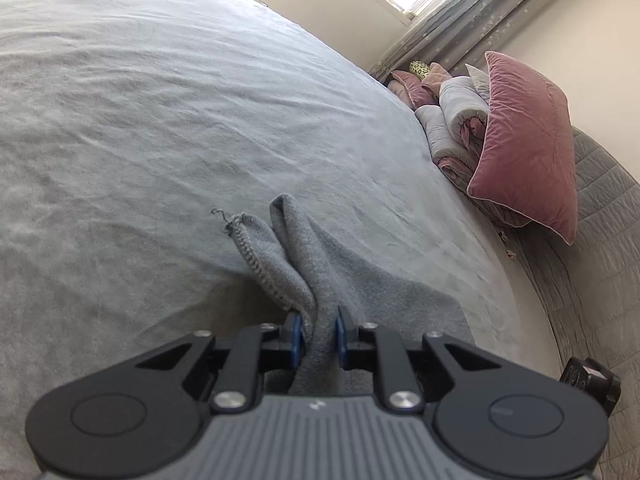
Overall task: Fold clothes
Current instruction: 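Grasp the sweater stack edge with the left gripper while the right gripper grasps beside it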
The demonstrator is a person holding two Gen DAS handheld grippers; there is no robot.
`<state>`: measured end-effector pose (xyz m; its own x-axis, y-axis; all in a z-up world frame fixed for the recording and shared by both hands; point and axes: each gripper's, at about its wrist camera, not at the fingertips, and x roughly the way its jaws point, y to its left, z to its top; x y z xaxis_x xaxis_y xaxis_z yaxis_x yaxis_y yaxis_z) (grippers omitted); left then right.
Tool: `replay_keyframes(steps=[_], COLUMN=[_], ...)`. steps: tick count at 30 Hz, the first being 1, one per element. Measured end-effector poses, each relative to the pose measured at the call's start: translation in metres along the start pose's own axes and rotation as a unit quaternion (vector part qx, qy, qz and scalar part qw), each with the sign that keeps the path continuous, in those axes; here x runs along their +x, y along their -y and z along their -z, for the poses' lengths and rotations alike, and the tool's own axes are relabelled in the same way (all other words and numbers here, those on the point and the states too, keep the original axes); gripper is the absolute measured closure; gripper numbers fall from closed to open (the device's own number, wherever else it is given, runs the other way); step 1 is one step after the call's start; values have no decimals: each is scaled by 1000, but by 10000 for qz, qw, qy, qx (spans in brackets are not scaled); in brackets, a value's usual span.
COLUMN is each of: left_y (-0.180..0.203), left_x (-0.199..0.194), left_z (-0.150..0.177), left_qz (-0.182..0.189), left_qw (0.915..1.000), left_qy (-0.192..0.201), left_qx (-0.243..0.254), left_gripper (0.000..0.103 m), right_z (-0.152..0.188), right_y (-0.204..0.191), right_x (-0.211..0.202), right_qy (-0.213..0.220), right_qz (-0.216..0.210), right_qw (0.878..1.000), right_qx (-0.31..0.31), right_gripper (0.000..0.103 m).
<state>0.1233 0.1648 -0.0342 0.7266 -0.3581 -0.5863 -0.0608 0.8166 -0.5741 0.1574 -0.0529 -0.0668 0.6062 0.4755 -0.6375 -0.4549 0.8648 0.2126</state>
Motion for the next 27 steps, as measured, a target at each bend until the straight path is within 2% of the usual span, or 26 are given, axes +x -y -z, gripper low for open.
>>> replay_keyframes(steps=[4,5,6,11,13,16,19,22,25,27], left_y=[34,43,51,88,101,117,121,118,113,109], left_x=[-3,-3,-3,8,17,36,60,82,79,65], left_z=[-6,-8,-9,-4,0,10,22,34,38,36], left_qz=[77,91,107,215,317,540,967,1231,1448,1478], left_qw=[9995,9992,9990,9974,9967,9956,9922,9877,9849,9859], left_qy=[8,-5,-20,-136,-192,-310,-636,-949,-950,-774], left_qx=[316,382,444,679,722,702,457,153,19,97], left_gripper=[87,87,87,86,86,86,86,86,81,77], right_z=[-6,-8,-9,-13,-13,-11,-1,18,34,38], right_y=[4,7,14,61,83,112,141,166,179,183], right_x=[-1,-4,-8,-34,-46,-54,-61,-65,-67,-71], right_qy=[-100,-93,-86,-35,28,127,209,257,290,305], right_qz=[-89,-172,-283,-775,-910,-1140,-1371,-1579,-1822,-1930], right_qw=[9998,9994,9985,9851,9759,9546,9246,8873,8564,8479], right_qx=[170,276,458,1537,1985,2750,3549,4325,4822,4928], right_gripper=[99,95,85,70,68,64,62,60,58,56])
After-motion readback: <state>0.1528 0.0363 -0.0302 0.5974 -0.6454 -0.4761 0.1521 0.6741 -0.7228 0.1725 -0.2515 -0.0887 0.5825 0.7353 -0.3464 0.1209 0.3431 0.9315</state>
